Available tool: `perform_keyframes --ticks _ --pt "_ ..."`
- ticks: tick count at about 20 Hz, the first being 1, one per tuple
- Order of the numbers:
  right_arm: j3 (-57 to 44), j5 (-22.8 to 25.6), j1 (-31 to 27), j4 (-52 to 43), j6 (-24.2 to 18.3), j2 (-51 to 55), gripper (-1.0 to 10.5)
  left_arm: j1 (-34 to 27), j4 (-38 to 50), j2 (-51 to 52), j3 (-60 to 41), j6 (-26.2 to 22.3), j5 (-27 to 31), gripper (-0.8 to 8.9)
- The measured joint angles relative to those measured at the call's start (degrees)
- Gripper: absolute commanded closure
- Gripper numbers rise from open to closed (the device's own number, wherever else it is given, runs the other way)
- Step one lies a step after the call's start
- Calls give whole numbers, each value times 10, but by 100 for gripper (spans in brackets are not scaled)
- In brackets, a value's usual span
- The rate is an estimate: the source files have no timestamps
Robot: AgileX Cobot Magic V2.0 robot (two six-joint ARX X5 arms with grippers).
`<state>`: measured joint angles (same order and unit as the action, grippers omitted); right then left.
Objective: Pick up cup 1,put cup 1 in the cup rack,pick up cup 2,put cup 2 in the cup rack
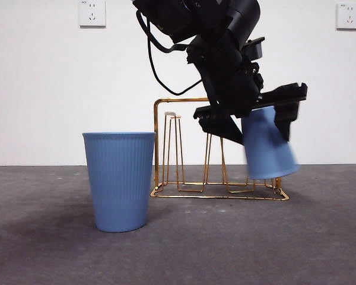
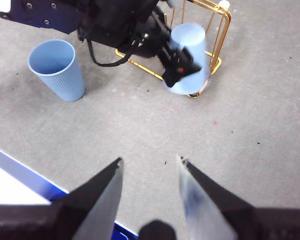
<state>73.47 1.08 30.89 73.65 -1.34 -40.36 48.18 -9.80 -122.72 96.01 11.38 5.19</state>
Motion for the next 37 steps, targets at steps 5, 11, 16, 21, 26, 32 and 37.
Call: perform_keyframes --ticks 5,11,16,21,26,32,37 --pt "0 0 0 0 -4 0 761 2 -4 2 0 -2 -8 366" --pt "0 0 0 0 -12 0 761 1 -63 9 4 -2 -31 369" --pt "0 0 0 0 -13 0 761 2 -101 13 7 -2 -51 371" --pt "0 0 0 0 -15 0 761 2 -155 27 7 -2 -72 374" --pt "0 0 0 -5 -15 0 761 6 -216 49 3 10 -98 374" --pt "0 0 0 -14 -15 0 761 6 -212 59 -3 26 -99 374" --pt "0 0 0 -12 -15 0 761 2 -190 59 -3 28 -99 373"
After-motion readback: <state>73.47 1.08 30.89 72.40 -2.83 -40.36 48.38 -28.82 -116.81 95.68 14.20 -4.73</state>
